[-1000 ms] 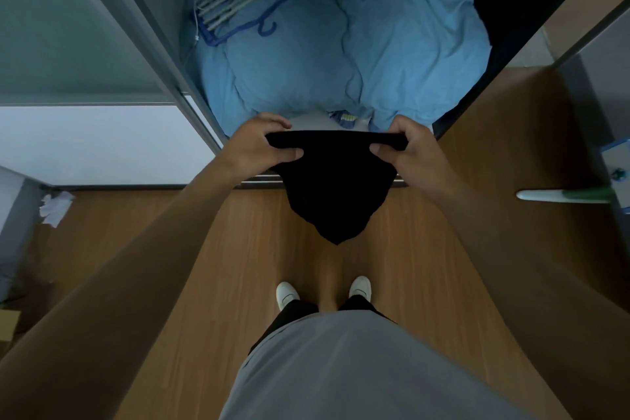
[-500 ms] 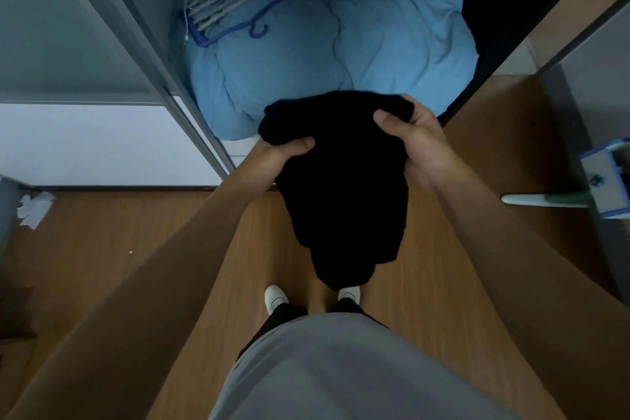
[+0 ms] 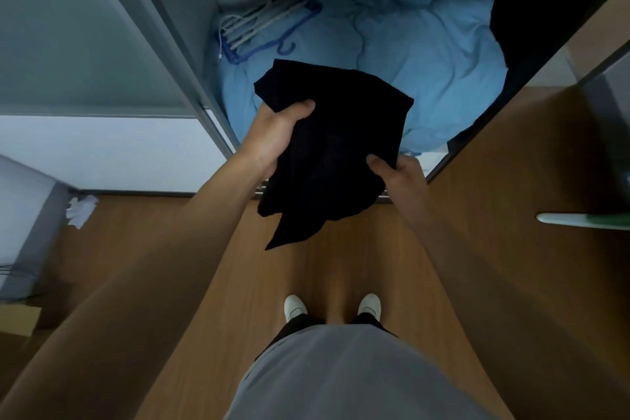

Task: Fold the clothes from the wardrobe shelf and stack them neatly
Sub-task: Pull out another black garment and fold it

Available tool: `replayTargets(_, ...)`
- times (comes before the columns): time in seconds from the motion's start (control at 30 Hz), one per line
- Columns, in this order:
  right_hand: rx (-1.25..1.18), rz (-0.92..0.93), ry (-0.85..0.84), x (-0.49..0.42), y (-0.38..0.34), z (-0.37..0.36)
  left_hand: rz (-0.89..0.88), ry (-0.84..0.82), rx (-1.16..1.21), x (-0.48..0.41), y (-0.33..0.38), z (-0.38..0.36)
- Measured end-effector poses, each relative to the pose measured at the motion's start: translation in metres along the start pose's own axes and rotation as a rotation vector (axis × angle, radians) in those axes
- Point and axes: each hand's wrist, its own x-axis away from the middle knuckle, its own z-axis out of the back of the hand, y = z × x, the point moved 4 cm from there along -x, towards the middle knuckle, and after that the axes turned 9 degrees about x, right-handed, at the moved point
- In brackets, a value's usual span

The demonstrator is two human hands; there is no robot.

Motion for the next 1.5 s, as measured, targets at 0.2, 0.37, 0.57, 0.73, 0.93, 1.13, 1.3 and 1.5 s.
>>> replayTargets(0.2,-0.338,0.015,-0.115,-0.016,-0.009,0.004,-0.122,0.009,-0.274,0.004,0.024,0.017)
replayTargets(0.37,-0.067,0.005,-0.372,-0.008,-0.009,-0.014,-0.208,-0.021,-0.337,0.014,0.033,0.008)
replayTargets(0.57,-0.008,0.005,-0.279,-0.011,-0.02,-0.013,-0.197,-0.068,-0.259,0.016,0.029,0.015)
replayTargets(0.73,-0.362,-0.084,-0.421,-0.004,-0.033,-0.016,-0.068,-0.042,-0.05,0.011,0.025,0.03)
replayTargets(0.93,-0.319,-0.088,-0.431,-0.001,-0.033,-0.023,-0.01,0.095,0.142,0.003,0.016,0.029)
replayTargets(1.13,-0.079,-0.086,-0.399,0.002,-0.012,-0.03,0.026,0.036,0.086,0.004,0.009,0.027)
replayTargets(1.3,-0.429,-0.213,-0.478,0.011,-0.019,-0.04,-0.032,0.024,-0.029,0.0,0.014,0.042)
replayTargets(1.5,-0.57,-0.331,-0.471,0.019,-0.03,-0.035,0.314,-0.111,0.125,0.016,-0.041,0.074)
